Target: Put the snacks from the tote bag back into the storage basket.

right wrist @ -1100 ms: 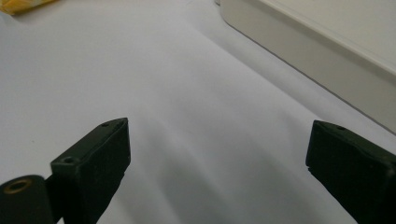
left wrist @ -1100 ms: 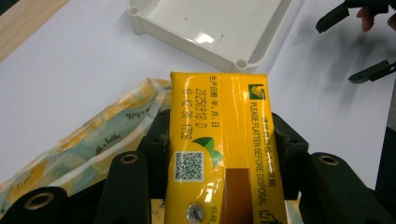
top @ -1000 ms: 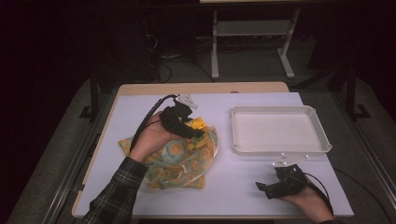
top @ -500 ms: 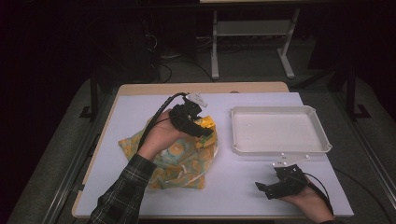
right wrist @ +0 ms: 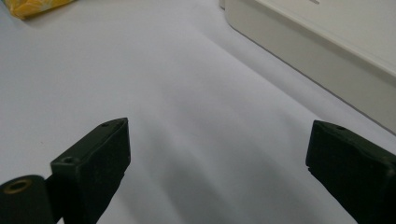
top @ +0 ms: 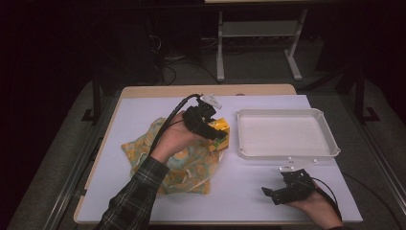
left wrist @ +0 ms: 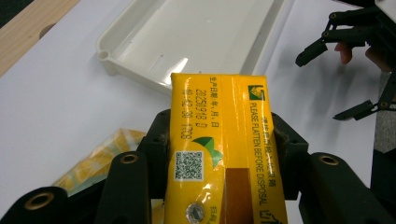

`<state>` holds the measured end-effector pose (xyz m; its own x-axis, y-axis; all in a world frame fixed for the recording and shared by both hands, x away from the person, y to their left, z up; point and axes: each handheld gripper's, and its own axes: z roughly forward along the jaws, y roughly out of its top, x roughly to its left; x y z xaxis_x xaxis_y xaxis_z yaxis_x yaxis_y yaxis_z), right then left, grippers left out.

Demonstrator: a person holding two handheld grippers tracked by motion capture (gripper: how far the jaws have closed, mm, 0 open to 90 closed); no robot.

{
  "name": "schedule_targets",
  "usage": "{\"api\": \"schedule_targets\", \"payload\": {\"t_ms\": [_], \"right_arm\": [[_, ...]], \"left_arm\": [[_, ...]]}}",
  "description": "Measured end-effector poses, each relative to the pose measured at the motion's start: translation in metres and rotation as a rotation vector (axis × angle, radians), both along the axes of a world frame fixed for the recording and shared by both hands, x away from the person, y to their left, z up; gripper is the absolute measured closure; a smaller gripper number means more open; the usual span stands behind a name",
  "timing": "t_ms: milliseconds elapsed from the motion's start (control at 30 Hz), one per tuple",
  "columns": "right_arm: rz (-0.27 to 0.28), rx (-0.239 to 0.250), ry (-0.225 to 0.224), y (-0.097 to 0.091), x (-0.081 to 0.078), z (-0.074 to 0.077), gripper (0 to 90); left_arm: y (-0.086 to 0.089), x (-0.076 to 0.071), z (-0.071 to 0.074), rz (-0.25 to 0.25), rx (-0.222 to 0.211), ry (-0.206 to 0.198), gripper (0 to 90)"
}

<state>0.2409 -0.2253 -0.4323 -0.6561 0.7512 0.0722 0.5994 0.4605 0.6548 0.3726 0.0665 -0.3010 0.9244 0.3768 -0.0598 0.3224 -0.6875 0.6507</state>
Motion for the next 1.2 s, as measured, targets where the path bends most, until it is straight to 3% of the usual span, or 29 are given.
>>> {"api": "schedule_targets", "payload": {"t_ms": [500,1200], "right_arm": [[0.002,0.006,0.001,0.0,0.0,0.0,6.3],[0.012,0.021,-0.001,0.0,0.0,0.0,6.2]], "left_arm": [[-0.025,0.005,-0.005,0.032,-0.021,0.001,51.3],[-0.07,0.015,-0.012,0.018,-0.045,-0.006,51.3]]}}
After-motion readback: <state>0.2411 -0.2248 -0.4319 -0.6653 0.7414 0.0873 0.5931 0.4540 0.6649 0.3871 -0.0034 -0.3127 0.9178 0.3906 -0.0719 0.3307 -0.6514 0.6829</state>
